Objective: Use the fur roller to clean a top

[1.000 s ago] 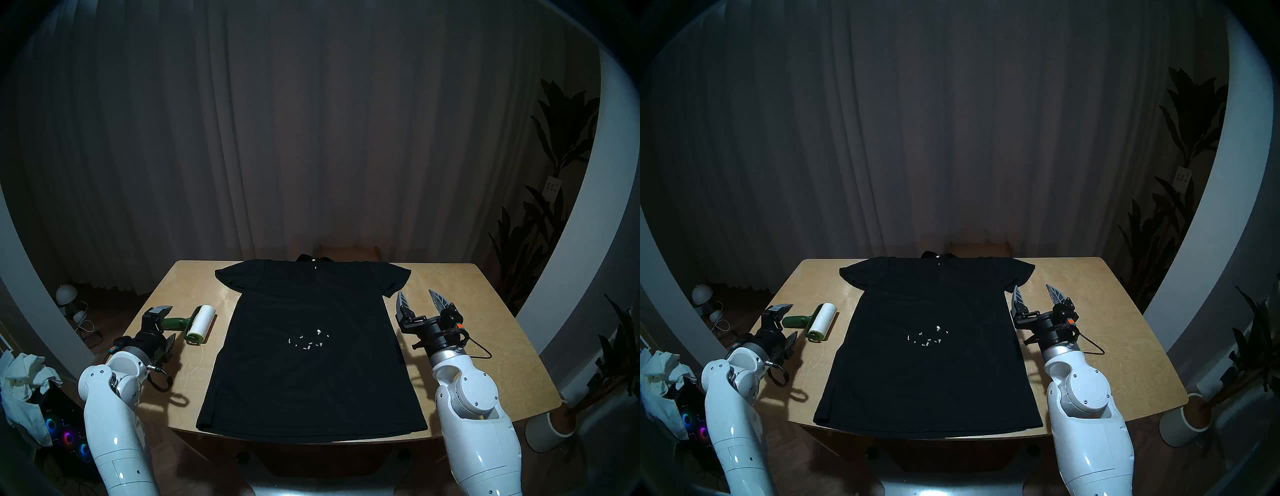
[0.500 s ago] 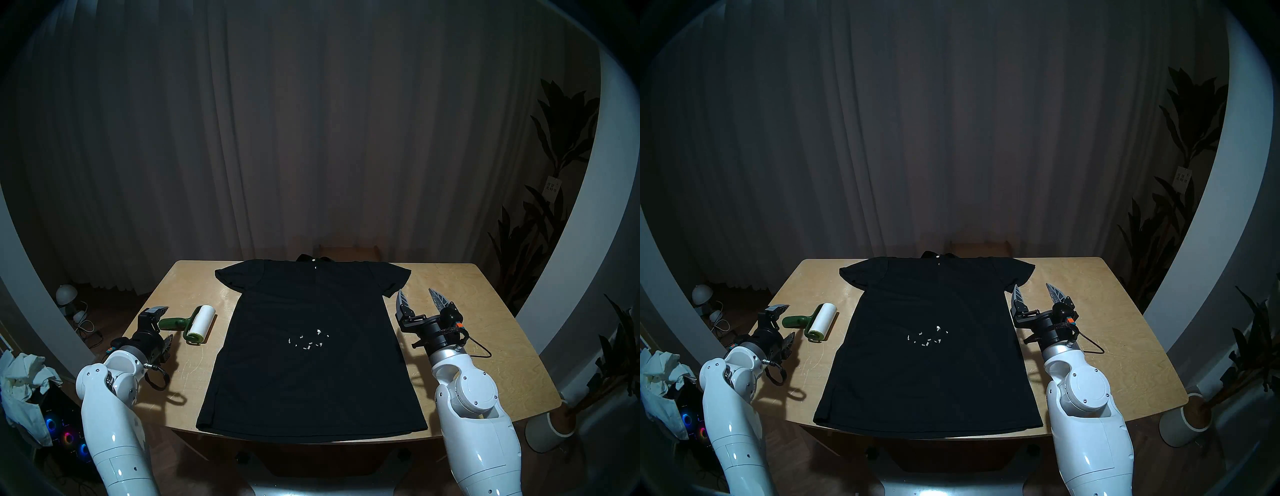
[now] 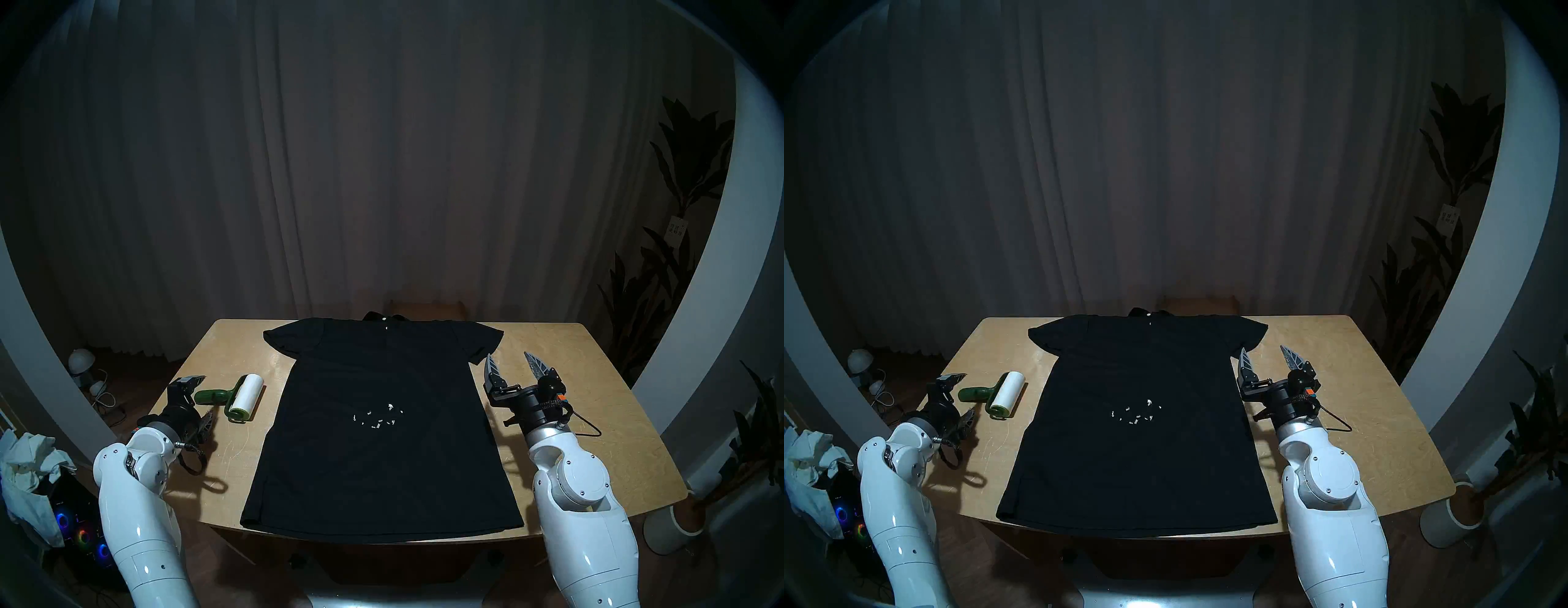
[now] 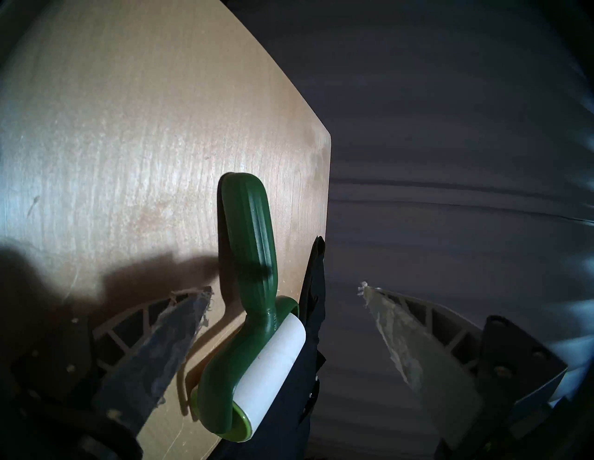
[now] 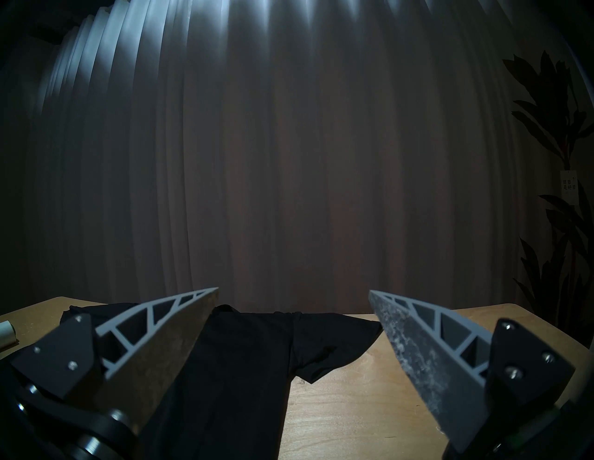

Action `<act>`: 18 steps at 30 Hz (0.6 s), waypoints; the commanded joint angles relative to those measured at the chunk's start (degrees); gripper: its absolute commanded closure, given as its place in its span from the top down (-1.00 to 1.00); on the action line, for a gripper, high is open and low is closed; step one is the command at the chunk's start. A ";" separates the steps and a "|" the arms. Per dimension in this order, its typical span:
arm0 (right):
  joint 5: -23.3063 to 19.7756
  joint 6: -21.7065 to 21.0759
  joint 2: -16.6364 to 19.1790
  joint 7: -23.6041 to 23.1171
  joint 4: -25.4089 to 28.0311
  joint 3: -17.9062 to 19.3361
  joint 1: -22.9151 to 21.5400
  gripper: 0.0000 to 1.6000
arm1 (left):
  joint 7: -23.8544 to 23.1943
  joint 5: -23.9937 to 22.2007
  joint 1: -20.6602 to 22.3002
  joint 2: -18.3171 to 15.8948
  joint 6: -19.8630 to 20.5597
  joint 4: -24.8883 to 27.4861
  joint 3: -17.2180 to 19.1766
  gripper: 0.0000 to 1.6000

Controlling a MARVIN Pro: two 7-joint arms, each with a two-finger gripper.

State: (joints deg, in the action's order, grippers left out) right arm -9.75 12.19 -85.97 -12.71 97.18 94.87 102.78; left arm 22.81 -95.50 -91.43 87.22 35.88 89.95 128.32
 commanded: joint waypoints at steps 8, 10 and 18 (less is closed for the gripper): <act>0.16 0.94 -0.57 0.80 1.27 0.28 -1.00 1.00 | 1.53 0.88 4.15 -1.22 -2.22 -2.16 -1.95 1.00; 0.20 1.00 -0.58 0.89 1.27 0.31 -0.93 1.00 | 1.14 1.48 4.23 -1.37 -2.72 -2.49 -2.27 1.00; 0.45 1.39 -0.73 1.49 0.94 0.30 -1.09 1.00 | 0.15 2.87 5.00 -2.23 -3.52 -5.61 -3.10 1.00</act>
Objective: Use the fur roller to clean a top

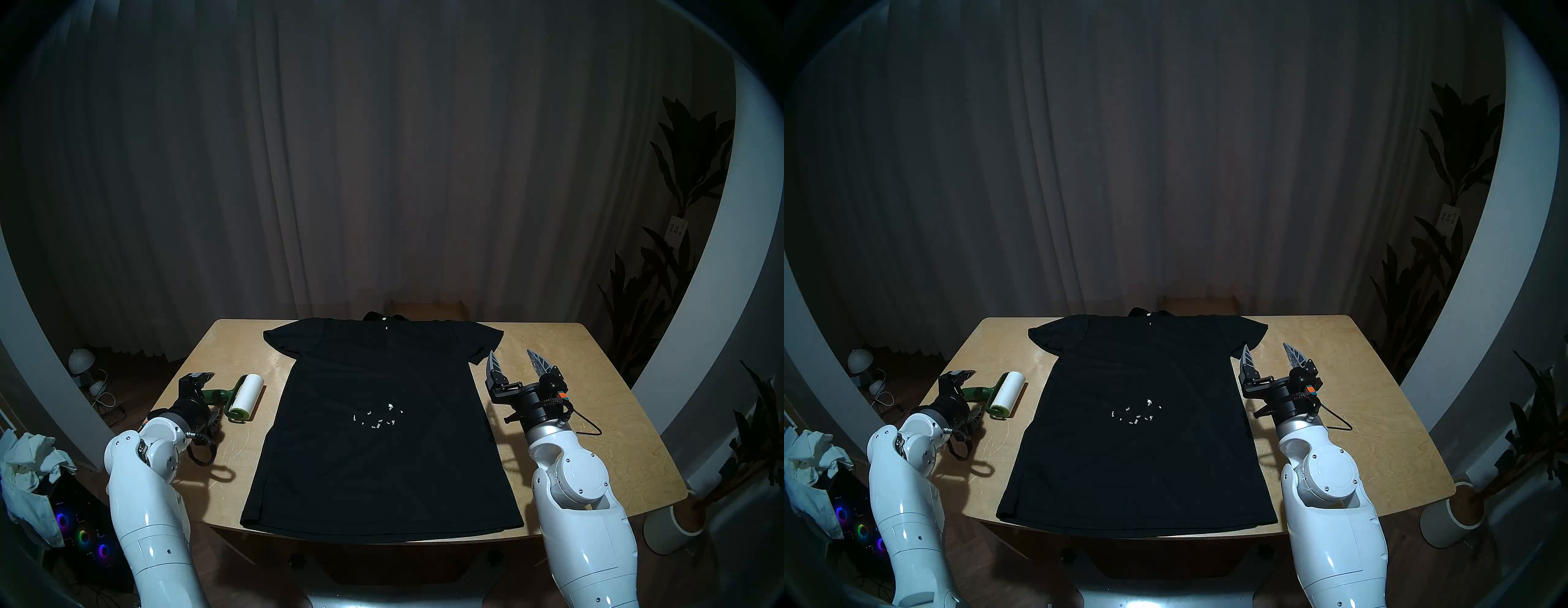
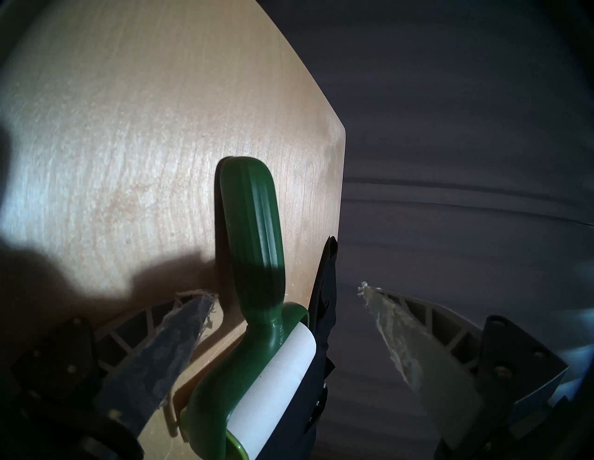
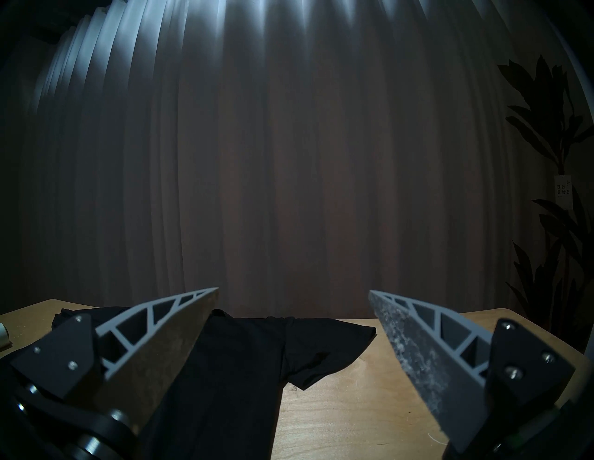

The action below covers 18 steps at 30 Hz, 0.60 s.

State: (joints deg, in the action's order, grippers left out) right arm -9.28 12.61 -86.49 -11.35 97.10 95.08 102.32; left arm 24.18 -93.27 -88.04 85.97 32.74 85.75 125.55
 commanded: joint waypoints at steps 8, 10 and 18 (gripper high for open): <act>-1.72 -0.79 -1.19 1.22 1.86 0.45 -1.11 1.00 | -2.02 0.86 3.13 -1.69 -0.88 -4.65 -0.91 1.00; -1.63 -0.72 -1.05 1.39 1.91 0.44 -1.20 1.00 | -2.07 0.91 3.39 -1.82 -1.02 -5.09 -1.01 1.00; -0.93 -0.12 -0.88 2.29 2.10 0.38 -1.15 1.00 | -2.12 1.17 3.93 -2.29 -1.25 -6.89 -1.41 1.00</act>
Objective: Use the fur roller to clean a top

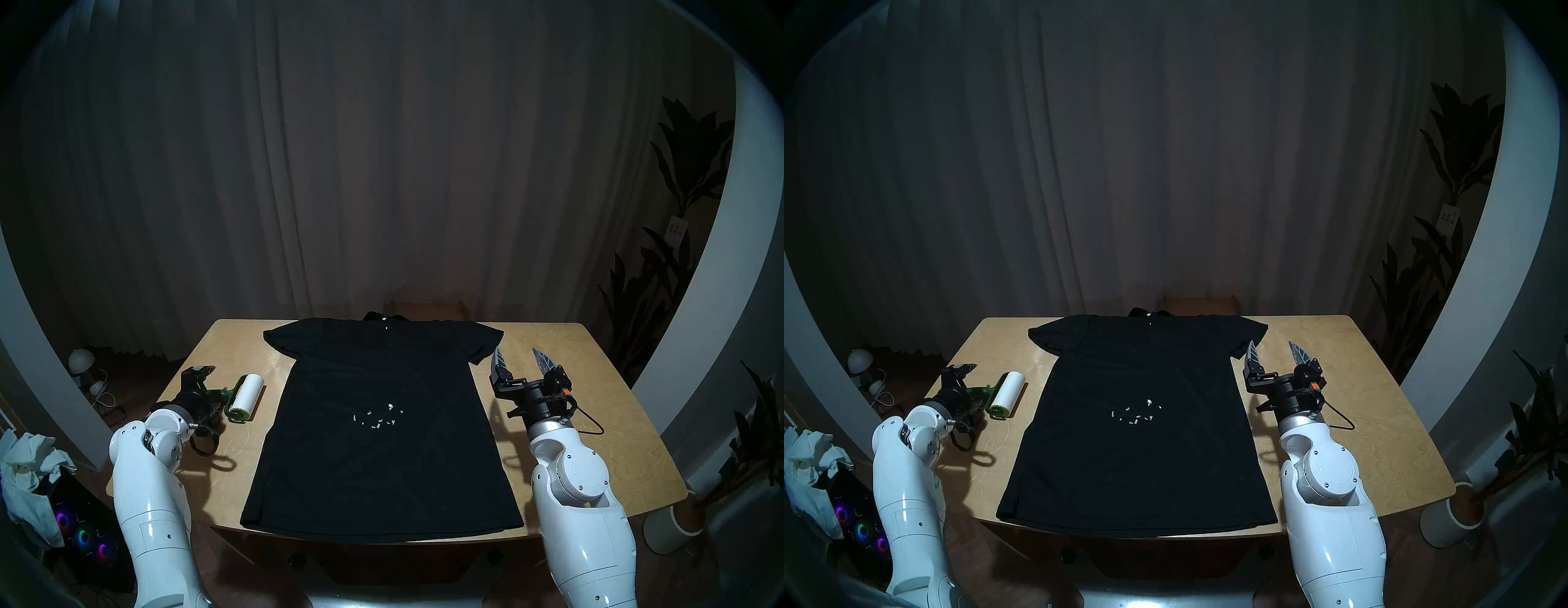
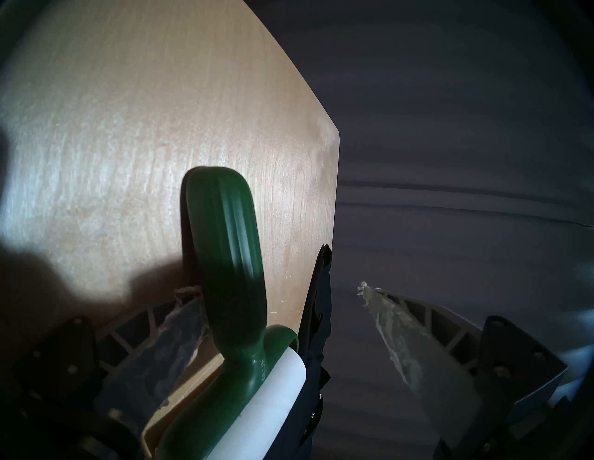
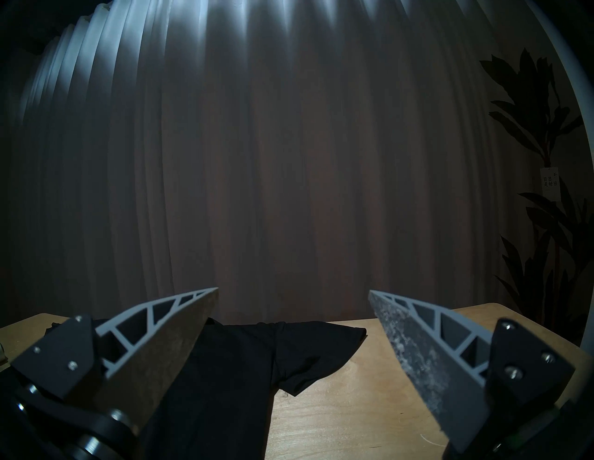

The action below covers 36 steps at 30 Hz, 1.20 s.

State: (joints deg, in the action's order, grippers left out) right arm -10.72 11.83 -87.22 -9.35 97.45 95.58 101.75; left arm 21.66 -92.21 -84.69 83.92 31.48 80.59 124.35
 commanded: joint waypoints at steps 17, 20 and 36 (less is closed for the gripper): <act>1.00 1.26 0.03 0.94 2.28 0.05 0.90 1.00 | -2.98 -0.06 0.33 -0.08 0.51 -3.69 -0.84 1.00; 1.10 1.33 0.11 0.93 2.27 0.15 1.05 1.00 | -4.61 0.10 0.24 -0.17 0.77 -4.33 -0.99 1.00; 1.37 1.14 0.22 0.19 2.95 0.69 0.96 1.00 | -8.89 1.86 0.72 -0.63 0.94 -7.36 -2.10 1.00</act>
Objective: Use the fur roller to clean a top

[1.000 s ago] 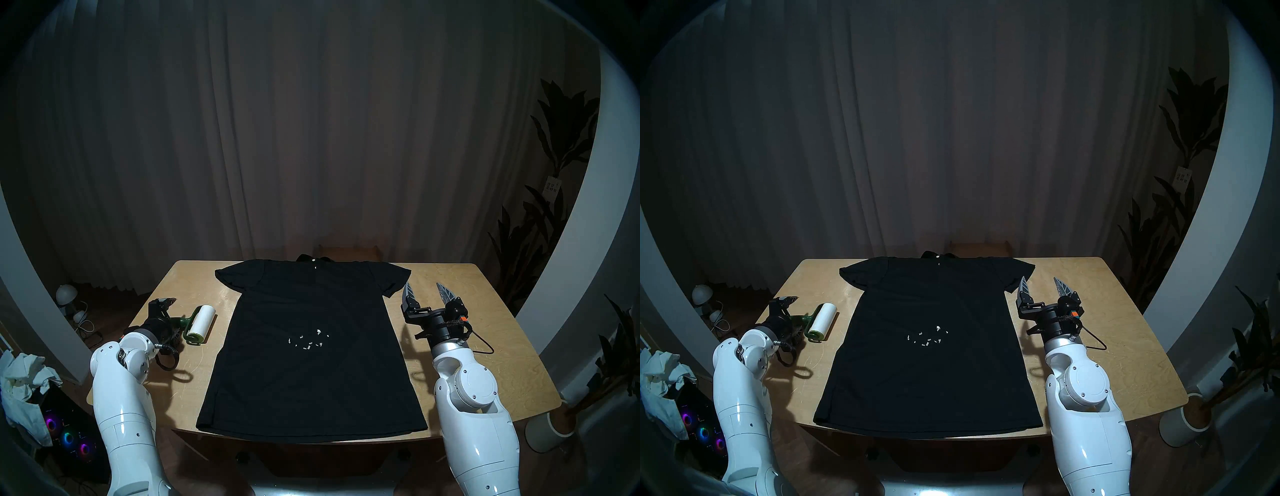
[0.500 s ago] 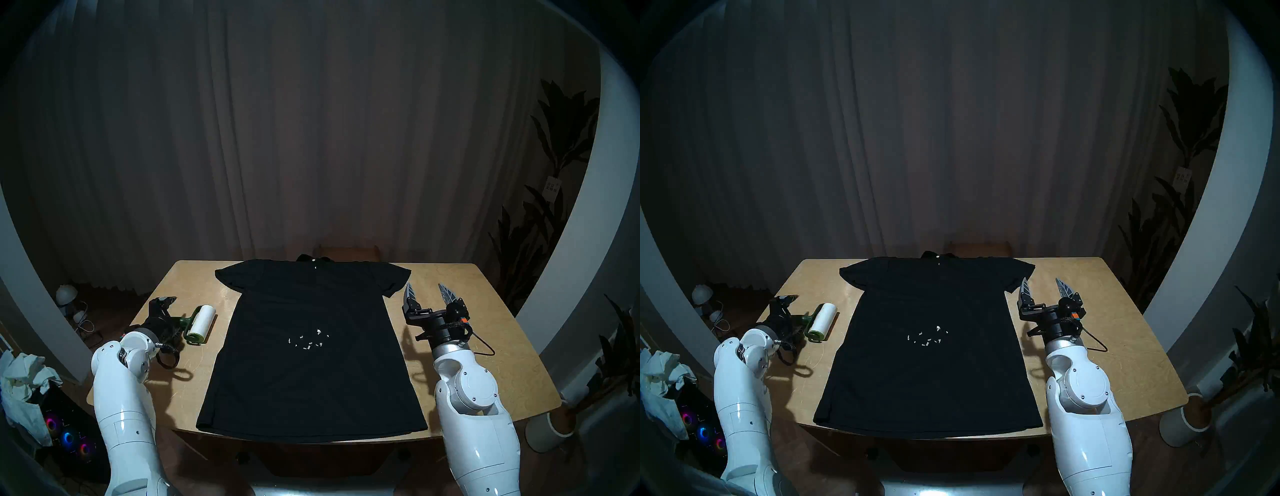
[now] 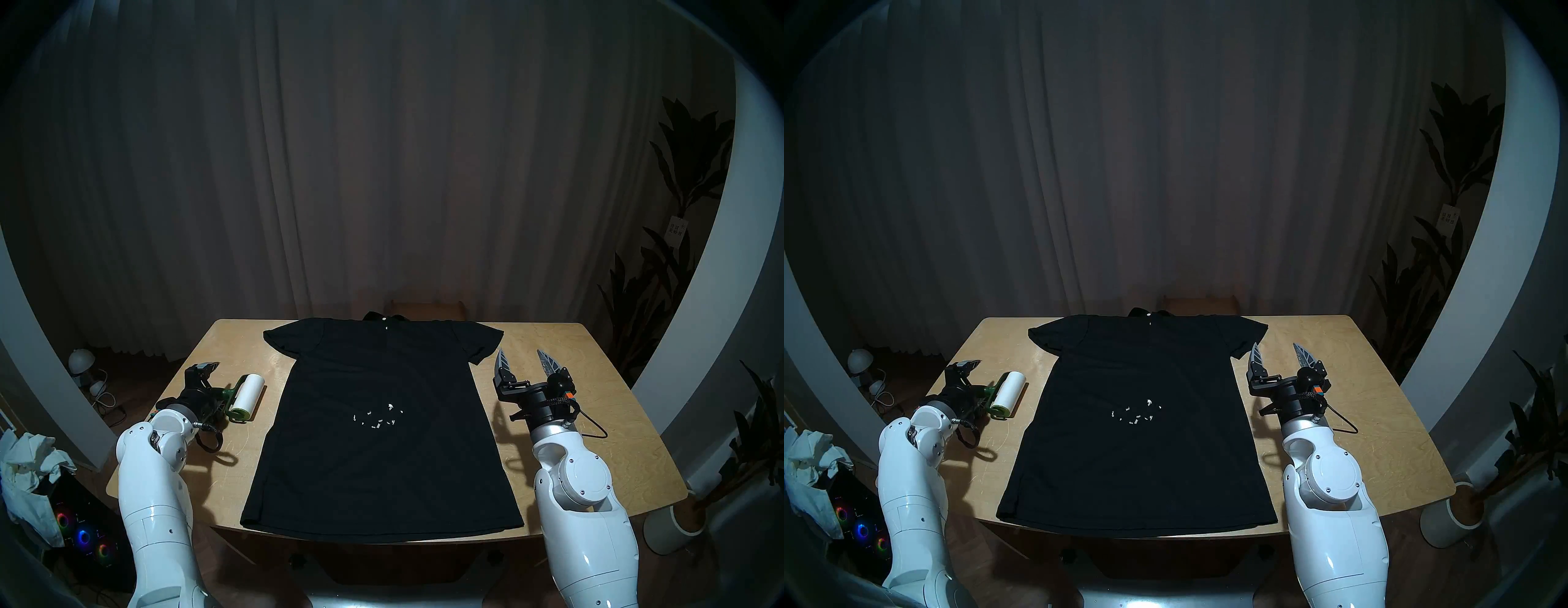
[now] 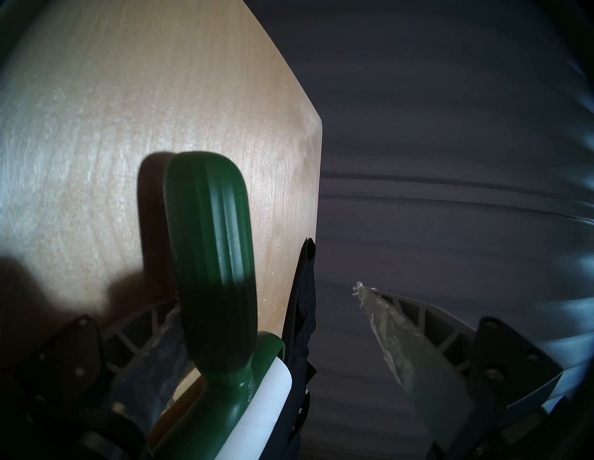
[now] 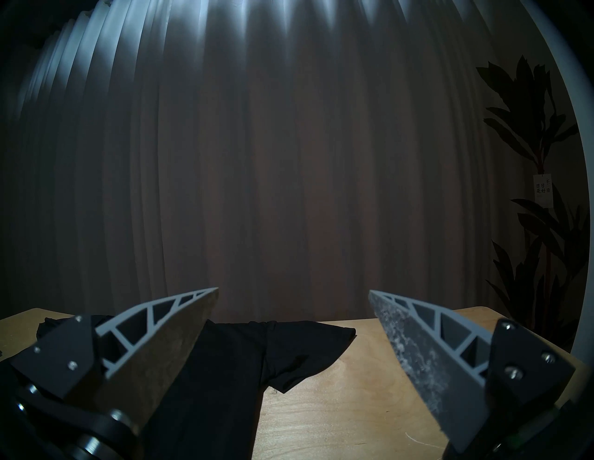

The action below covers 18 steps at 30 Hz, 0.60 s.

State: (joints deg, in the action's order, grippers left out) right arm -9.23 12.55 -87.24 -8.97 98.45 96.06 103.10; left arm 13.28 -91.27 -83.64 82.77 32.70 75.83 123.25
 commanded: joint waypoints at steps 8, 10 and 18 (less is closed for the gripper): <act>0.18 0.15 0.37 -0.66 2.58 0.48 -0.14 1.00 | -3.53 2.07 0.01 -0.34 -0.21 -4.88 -1.51 1.00; 0.16 0.12 0.32 -0.64 2.62 0.56 -0.18 1.00 | -3.94 2.44 0.08 -0.66 -0.15 -5.36 -1.68 1.00; 0.13 -0.13 0.22 -0.71 2.76 0.75 -0.20 1.00 | -4.81 2.95 0.69 -1.10 -0.68 -7.16 -1.76 1.00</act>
State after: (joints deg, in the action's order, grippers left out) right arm -8.94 12.40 -86.79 -9.86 99.62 96.78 103.12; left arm 7.85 -89.36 -82.80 81.56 32.76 72.74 122.10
